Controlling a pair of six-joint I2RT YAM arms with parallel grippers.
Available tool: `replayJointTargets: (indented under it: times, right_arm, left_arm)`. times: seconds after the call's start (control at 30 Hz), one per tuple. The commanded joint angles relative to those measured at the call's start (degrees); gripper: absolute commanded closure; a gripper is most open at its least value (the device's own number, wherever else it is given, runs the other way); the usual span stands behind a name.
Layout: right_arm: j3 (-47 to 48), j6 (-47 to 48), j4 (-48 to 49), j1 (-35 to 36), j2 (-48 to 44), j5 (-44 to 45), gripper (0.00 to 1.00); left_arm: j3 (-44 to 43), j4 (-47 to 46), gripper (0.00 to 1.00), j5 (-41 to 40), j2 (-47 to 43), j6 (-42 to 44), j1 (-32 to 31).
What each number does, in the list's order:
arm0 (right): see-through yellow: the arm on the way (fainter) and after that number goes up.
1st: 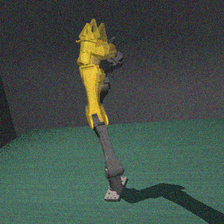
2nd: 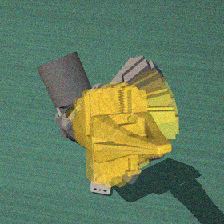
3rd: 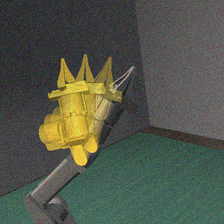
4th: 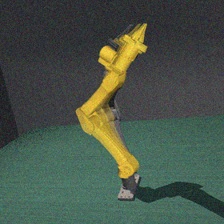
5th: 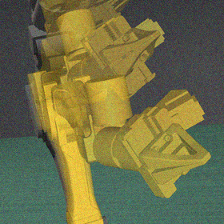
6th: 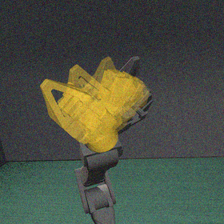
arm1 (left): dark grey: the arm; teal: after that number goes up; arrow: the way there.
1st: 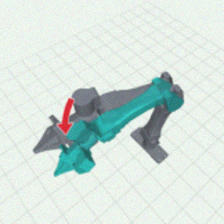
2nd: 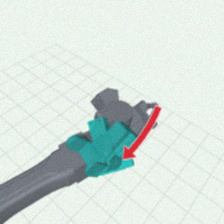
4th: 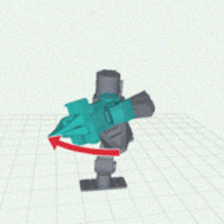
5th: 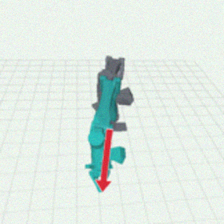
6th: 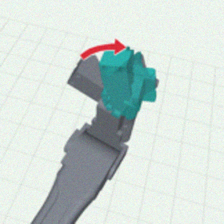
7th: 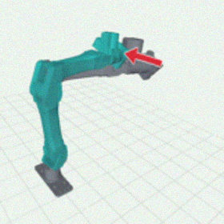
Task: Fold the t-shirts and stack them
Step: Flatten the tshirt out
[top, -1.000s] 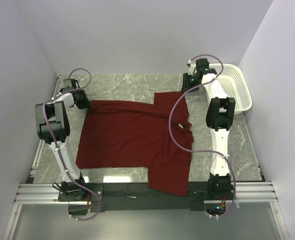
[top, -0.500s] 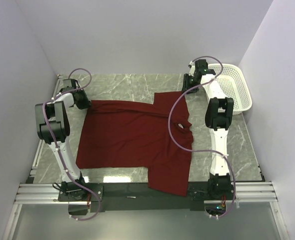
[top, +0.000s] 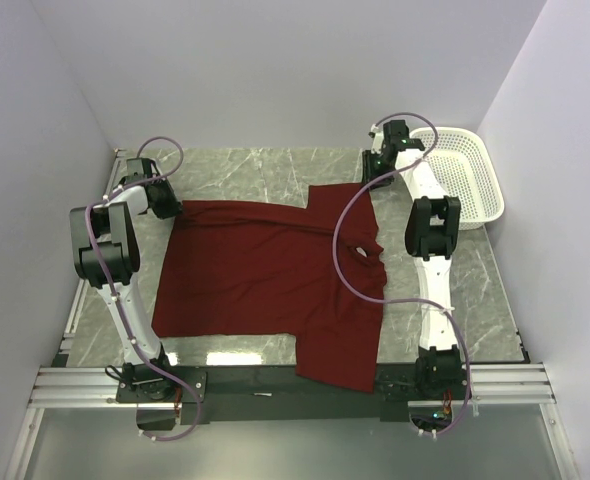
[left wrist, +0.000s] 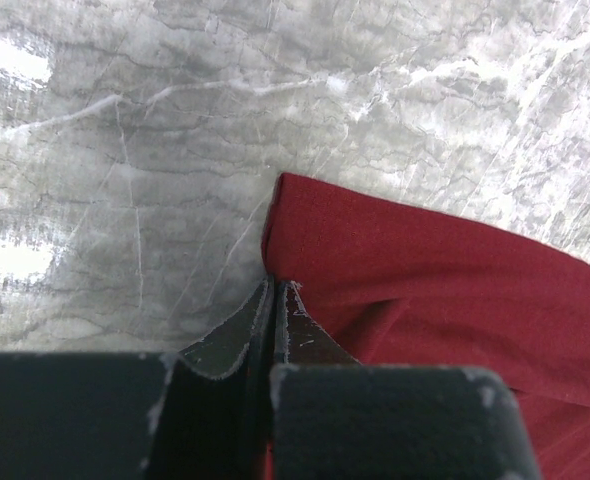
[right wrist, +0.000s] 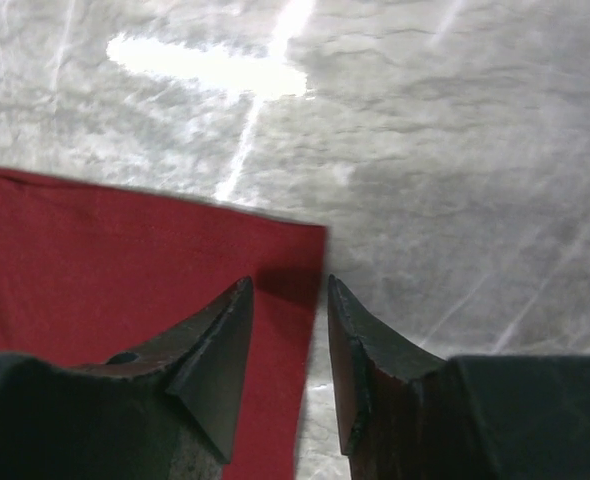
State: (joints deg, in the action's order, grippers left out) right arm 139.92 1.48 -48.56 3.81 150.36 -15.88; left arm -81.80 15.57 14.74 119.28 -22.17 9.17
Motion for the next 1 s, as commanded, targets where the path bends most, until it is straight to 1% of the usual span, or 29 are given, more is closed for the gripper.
replayJointTargets:
  times: [0.0,0.1,0.2,0.23,0.27,0.3,0.33,0.5,0.63,0.7,0.73,0.87,0.97]
  right_arm:
    - [-0.08,3.79,-2.86,1.63,0.37,0.50,0.56]
    - [-0.35,4.50,-2.86,1.81,0.19,0.59,0.55]
    - [-0.69,4.50,-2.51,1.81,0.19,0.67,0.60]
    - [-0.87,4.41,-2.25,1.72,0.10,0.67,0.64]
    - [-0.96,4.50,-1.90,1.81,-0.07,0.94,0.87]
    - [-0.79,4.59,-1.81,1.81,-0.07,0.94,0.95]
    - [-0.53,4.76,-1.81,1.81,-0.16,1.02,1.00]
    - [-2.28,4.85,0.12,1.64,-2.62,1.99,1.00]
    - [-5.09,4.50,1.97,0.85,-6.12,0.07,1.00]
    - [-8.16,4.24,2.50,0.41,-7.89,-2.39,1.00]
    - [-9.74,4.15,3.63,-0.12,-10.16,-3.45,1.00]
    - [-21.67,5.38,7.06,-0.56,-16.85,-6.26,1.00]
    - [-28.26,5.91,9.61,-0.56,-21.07,-7.06,1.00]
  left_arm:
    - [0.94,-0.19,0.94,1.08,-3.18,-0.59,0.15]
    - [1.29,-0.19,0.94,1.08,-3.09,-0.41,0.23]
    - [1.64,-0.10,0.94,1.08,-3.18,-0.15,0.15]
    - [1.73,-0.10,0.94,1.08,-3.27,-0.06,0.23]
    - [1.73,-0.10,0.94,1.08,-3.18,-0.06,0.15]
    - [1.73,-0.02,0.94,1.08,-3.35,-0.06,0.15]
    - [1.64,-0.02,0.94,1.08,-3.44,0.02,0.15]
    - [1.38,0.16,0.94,1.17,-3.53,0.11,0.24]
    - [1.99,-0.02,0.94,1.25,-3.88,0.11,0.24]
    - [2.61,-0.02,0.94,1.34,-4.41,0.29,0.23]
    - [2.87,-0.10,0.94,1.17,-4.67,0.29,0.24]
    - [3.84,-0.46,0.94,1.17,-5.99,0.46,0.32]
    - [4.37,-0.89,0.94,1.52,-6.34,0.20,0.24]
